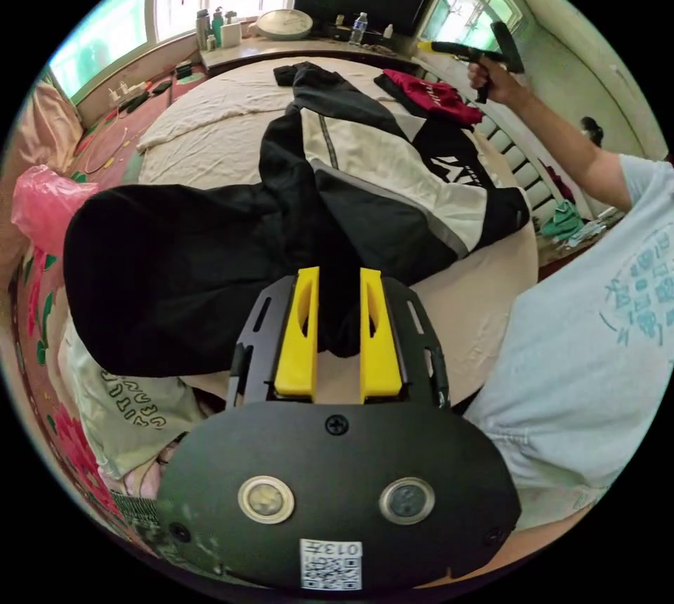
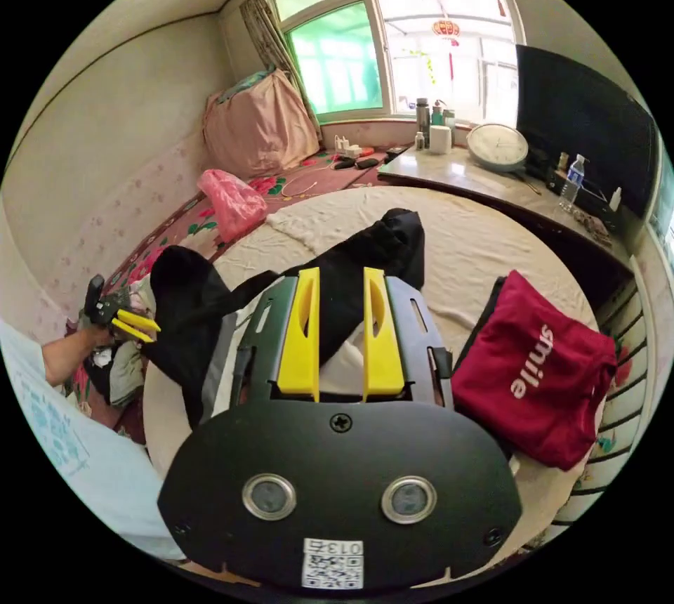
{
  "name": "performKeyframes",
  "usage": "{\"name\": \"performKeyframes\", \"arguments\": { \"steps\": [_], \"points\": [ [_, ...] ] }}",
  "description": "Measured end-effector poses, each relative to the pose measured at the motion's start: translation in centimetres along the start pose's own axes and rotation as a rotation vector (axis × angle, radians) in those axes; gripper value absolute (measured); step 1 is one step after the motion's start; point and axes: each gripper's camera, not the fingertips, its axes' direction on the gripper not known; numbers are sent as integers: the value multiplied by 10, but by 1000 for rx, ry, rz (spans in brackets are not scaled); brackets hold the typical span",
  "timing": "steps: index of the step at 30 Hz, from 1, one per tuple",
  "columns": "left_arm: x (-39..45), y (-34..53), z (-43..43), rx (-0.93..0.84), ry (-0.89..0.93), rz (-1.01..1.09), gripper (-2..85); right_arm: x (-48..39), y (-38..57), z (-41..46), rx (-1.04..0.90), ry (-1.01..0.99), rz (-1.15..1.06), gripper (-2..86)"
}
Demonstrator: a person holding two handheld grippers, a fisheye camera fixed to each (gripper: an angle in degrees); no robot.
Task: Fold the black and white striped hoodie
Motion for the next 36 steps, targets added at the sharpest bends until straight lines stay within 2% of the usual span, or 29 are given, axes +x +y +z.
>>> {"name": "performKeyframes", "arguments": {
  "steps": [3, 8, 10, 12, 16, 18, 20, 22, 26, 28, 30, 32, 34, 36],
  "points": [
    [0, 8, 5, -36, 13, 22, 113, 4, 92, -53, -88, 71, 79, 98],
    [-5, -4, -10, 9, 50, 52, 119, 13, 239, -136, -161, 297, 465, 101],
    [-16, -5, -19, 39, 128, 47, 125, 18, 290, -165, -192, 366, 608, 108],
    [-26, -12, -8, 8, 209, 34, 141, 26, 311, -175, -193, 359, 685, 119],
    [-30, -35, 32, -128, 142, 37, 122, 57, 318, -163, -162, 253, 762, 139],
    [-48, -47, 46, -126, 144, -41, 50, 75, 315, -148, -168, 207, 786, 138],
    [-58, -56, 51, -152, 154, -59, 17, 89, 307, -132, -188, 131, 772, 107],
    [-59, -64, 51, -199, 153, -18, 8, 98, 287, -119, -246, 124, 707, 38],
    [-47, -59, 3, -109, 157, 120, 4, 85, 241, -131, -247, 193, 492, 20],
    [-54, -41, -13, -59, 206, 104, 3, 82, 224, -143, -238, 168, 420, 14],
    [-76, -14, -3, -59, 271, 32, 2, 95, 224, -137, -315, 147, 433, 10],
    [-95, -7, 24, -122, 317, -36, 1, 111, 230, -117, -379, 97, 465, 8],
    [-101, -13, 53, -214, 292, -46, 1, 126, 238, -74, -528, 75, 485, 7],
    [-103, -27, 71, -281, 250, -39, 2, 128, 236, -58, -570, 88, 475, 8]
  ]
}}
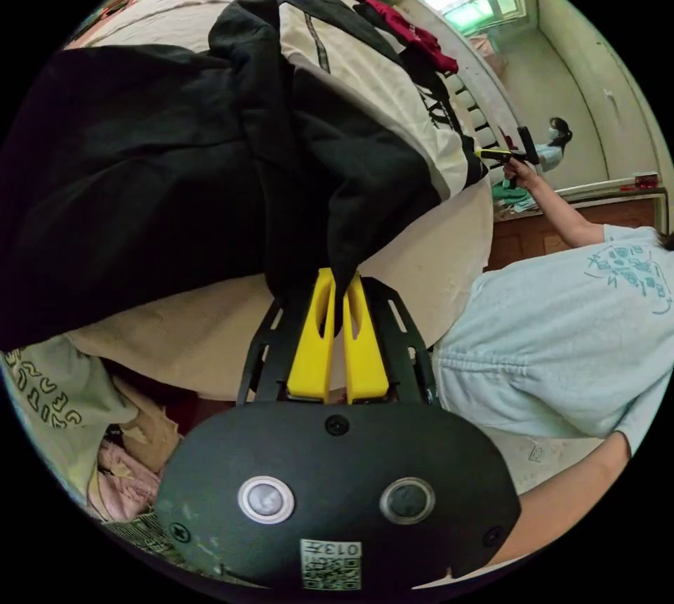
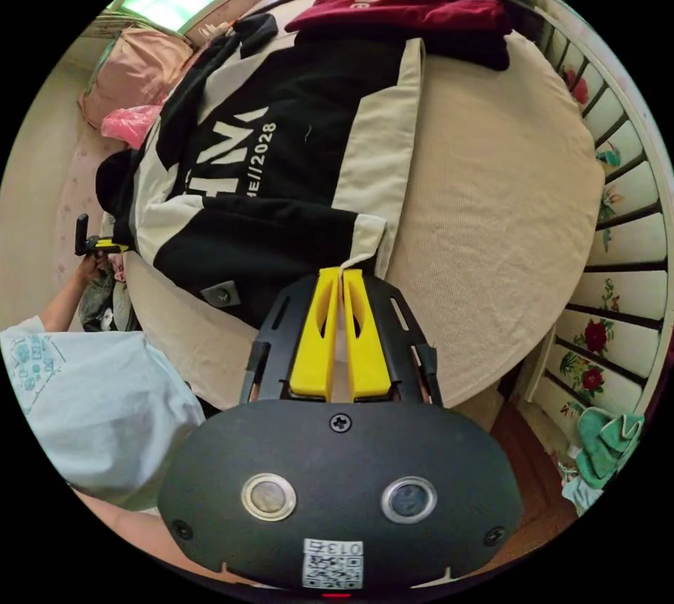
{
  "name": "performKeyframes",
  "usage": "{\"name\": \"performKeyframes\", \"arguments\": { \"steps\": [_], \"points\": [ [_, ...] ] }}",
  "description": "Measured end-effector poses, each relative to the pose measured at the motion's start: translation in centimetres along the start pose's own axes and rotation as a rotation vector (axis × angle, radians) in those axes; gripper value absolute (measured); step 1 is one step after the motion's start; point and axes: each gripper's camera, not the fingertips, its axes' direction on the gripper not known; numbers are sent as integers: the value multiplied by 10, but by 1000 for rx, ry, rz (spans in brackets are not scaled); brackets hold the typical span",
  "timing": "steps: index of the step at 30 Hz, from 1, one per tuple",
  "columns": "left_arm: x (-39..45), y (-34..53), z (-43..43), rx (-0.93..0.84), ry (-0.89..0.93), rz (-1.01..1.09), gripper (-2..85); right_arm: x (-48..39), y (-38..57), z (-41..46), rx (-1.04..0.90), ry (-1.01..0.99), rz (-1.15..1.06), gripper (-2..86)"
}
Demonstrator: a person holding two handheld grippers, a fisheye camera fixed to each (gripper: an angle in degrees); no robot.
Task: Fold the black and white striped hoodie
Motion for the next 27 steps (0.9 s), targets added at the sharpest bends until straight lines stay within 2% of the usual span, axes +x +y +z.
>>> {"name": "performKeyframes", "arguments": {
  "steps": [5, 8, 12, 15, 19, 24, 27],
  "points": [
    [6, -2, -20, -8, -17, -6, 13, -14, -8, -6, -39, 66, -37, 18],
    [20, 10, -49, -10, -47, 1, 42, -20, 2, -29, 22, 88, -10, 42],
    [38, 21, -87, 145, -65, -24, 110, -39, 16, -55, 163, 217, 47, 93],
    [41, -12, -68, 132, -71, -53, 134, -40, 6, -37, 188, 156, 126, 103],
    [47, -58, -37, 45, -154, -33, 33, -39, -11, 8, 75, 130, 180, 28],
    [64, -81, -30, -45, -281, 69, 17, -55, -8, 17, 42, 211, 87, 16],
    [45, -81, -19, -36, -178, -37, 23, -51, -11, 24, 53, 175, 97, 22]
  ]
}}
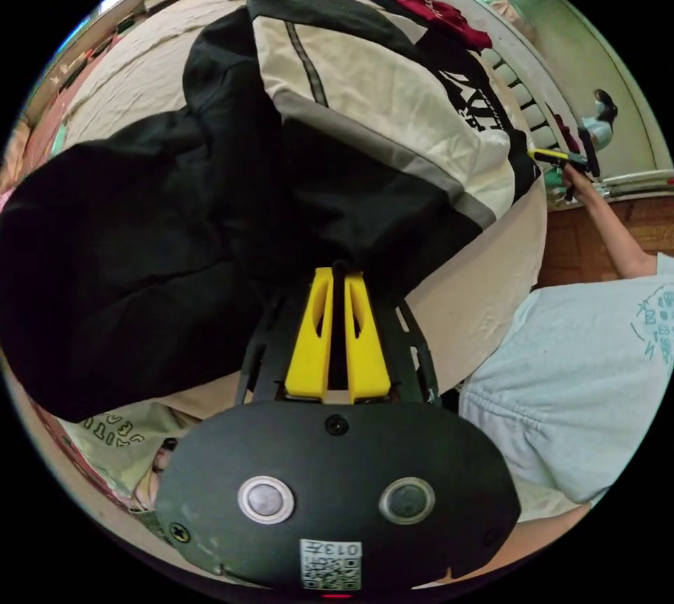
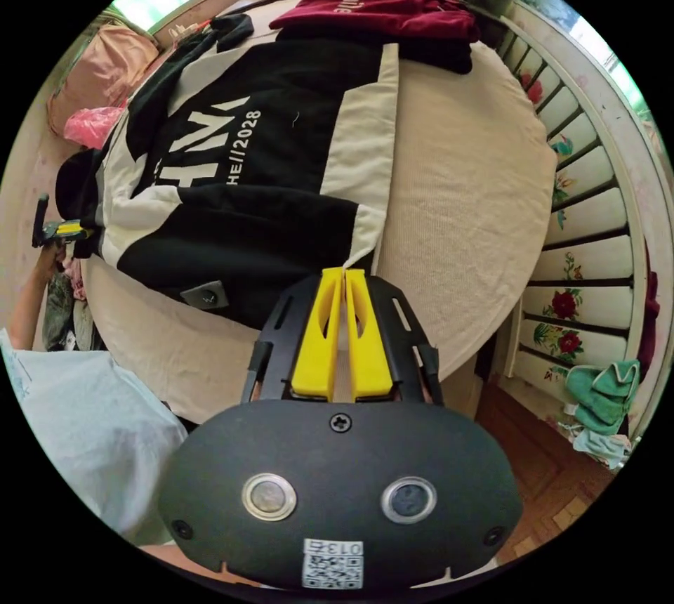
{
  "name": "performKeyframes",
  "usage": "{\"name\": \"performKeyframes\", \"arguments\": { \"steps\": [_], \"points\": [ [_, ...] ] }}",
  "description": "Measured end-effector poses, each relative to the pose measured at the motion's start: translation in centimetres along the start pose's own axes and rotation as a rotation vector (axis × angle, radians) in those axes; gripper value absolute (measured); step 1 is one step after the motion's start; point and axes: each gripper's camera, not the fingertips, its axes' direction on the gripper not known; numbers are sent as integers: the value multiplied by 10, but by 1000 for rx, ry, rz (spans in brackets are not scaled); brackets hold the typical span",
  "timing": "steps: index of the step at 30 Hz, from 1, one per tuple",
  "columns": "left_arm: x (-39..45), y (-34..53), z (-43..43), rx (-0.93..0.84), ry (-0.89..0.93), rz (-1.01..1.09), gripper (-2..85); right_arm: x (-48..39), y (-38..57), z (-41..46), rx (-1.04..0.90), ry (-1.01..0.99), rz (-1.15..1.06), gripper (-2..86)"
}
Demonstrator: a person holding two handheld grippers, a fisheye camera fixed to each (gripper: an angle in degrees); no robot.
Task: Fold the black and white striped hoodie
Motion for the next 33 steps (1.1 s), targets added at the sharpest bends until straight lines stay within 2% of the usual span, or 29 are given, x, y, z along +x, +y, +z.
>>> {"name": "performKeyframes", "arguments": {
  "steps": [2, 4, 8, 10, 13, 15, 18, 22, 24, 25, 27, 29, 33],
  "points": [
    [-3, 10, -6, 13, 63, -15, 33, -2, 2, -4, -15, 3, -10, 34],
    [-4, 30, -26, 43, 43, -27, 46, -5, 14, -29, 44, 42, 1, 69],
    [33, 82, -96, 378, -183, -26, 42, -34, 29, -65, 212, 148, -44, 75],
    [64, 76, -101, 460, -203, 29, 40, -75, 24, -63, 295, 159, -160, 64],
    [115, 29, -53, 303, -243, 181, 36, -117, 7, -34, 296, 124, -251, 43],
    [131, 3, -12, 217, -303, 205, 14, -129, -4, -12, 244, 66, -264, 32],
    [128, -11, 24, 125, -334, 198, 4, -134, -11, 21, 170, 104, -241, 16],
    [122, -5, 32, 156, -310, 197, 0, -135, -6, 40, 146, 105, -252, 7],
    [115, -2, 25, 146, -241, 95, 1, -140, -12, 33, 93, 108, -262, 7],
    [114, 0, 19, 164, -241, 68, 2, -142, -14, 14, 186, 115, -258, 10],
    [113, 15, -17, 330, -256, -14, 9, -146, -27, -16, 321, 143, -260, 17],
    [111, 15, -34, 386, -317, -50, 23, -153, -55, -38, 425, 125, -299, 40],
    [94, -15, -26, 304, -400, -52, 84, -193, -165, -54, 508, -2, -456, 94]
  ]
}}
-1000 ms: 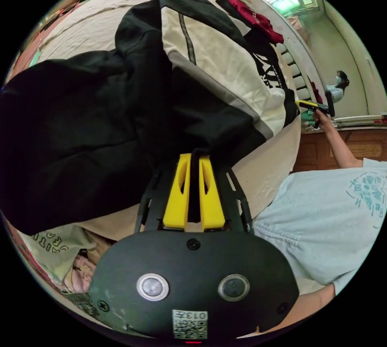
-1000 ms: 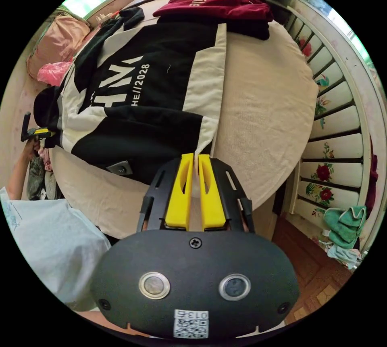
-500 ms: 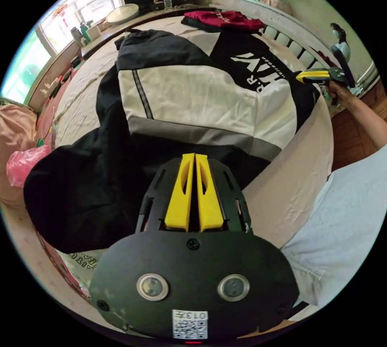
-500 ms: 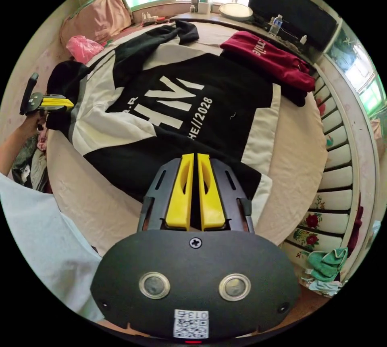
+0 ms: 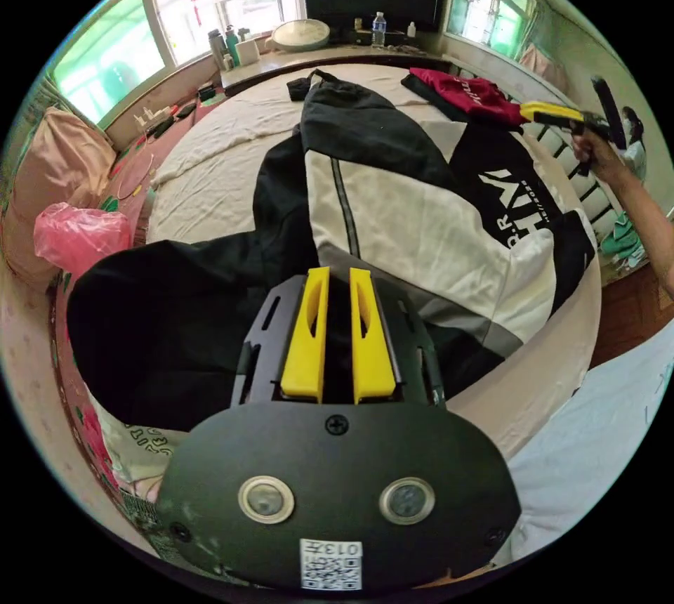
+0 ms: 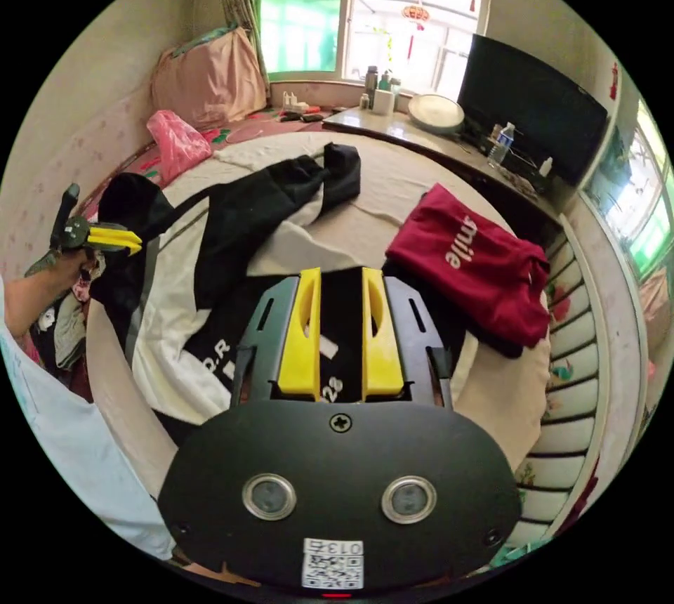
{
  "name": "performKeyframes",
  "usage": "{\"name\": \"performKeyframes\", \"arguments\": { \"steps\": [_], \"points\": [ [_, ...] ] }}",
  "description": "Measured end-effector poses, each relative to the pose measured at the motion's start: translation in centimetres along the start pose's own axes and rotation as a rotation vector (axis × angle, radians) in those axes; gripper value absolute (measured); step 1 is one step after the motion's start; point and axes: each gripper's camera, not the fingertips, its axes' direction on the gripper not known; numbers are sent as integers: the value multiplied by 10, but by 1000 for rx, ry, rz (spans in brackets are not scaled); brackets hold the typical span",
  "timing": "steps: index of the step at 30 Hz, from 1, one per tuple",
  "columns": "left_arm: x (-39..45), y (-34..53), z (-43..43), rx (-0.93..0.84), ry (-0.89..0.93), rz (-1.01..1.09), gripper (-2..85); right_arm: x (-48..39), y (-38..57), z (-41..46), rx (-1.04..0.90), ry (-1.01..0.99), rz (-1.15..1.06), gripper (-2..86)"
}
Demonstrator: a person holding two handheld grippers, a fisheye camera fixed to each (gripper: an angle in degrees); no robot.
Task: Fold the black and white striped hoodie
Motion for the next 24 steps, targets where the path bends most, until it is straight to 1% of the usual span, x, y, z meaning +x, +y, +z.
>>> {"name": "performKeyframes", "arguments": {
  "steps": [1, 2, 3, 5, 7, 9, 13, 15, 17, 20, 22, 24],
  "points": [
    [-2, -3, 7, -22, 12, -5, 96, 1, -33, 20, 18, -44, -30, 103],
    [-8, -8, 24, -81, 48, -25, 120, 1, -50, 31, 16, -59, -49, 107],
    [-11, -9, 36, -119, 67, -37, 125, -2, -83, 56, -6, -89, -95, 111],
    [-10, -10, 46, -142, 67, -28, 128, -7, -128, 96, -52, -117, -146, 119],
    [-9, -10, 47, -153, 61, -26, 127, -13, -176, 147, -139, -201, -182, 128],
    [-8, -7, 48, -158, 60, -43, 124, -19, -202, 180, -210, -255, -192, 137],
    [-8, 2, 47, -136, 61, -43, 118, -45, -229, 234, -342, -206, -279, 144],
    [-12, 8, 48, -126, 75, -51, 115, -54, -229, 252, -409, -206, -303, 127],
    [-13, 11, 48, -126, 79, -54, 113, -59, -225, 259, -438, -233, -303, 90],
    [-11, 17, 48, -131, 77, -54, 109, -68, -224, 247, -434, -197, -312, 32],
    [-10, 21, 47, -128, 83, -53, 95, -79, -224, 213, -350, -193, -394, 18],
    [-1, 27, 37, -111, 49, -38, 62, -87, -222, 175, -255, -173, -452, 13]
  ]
}}
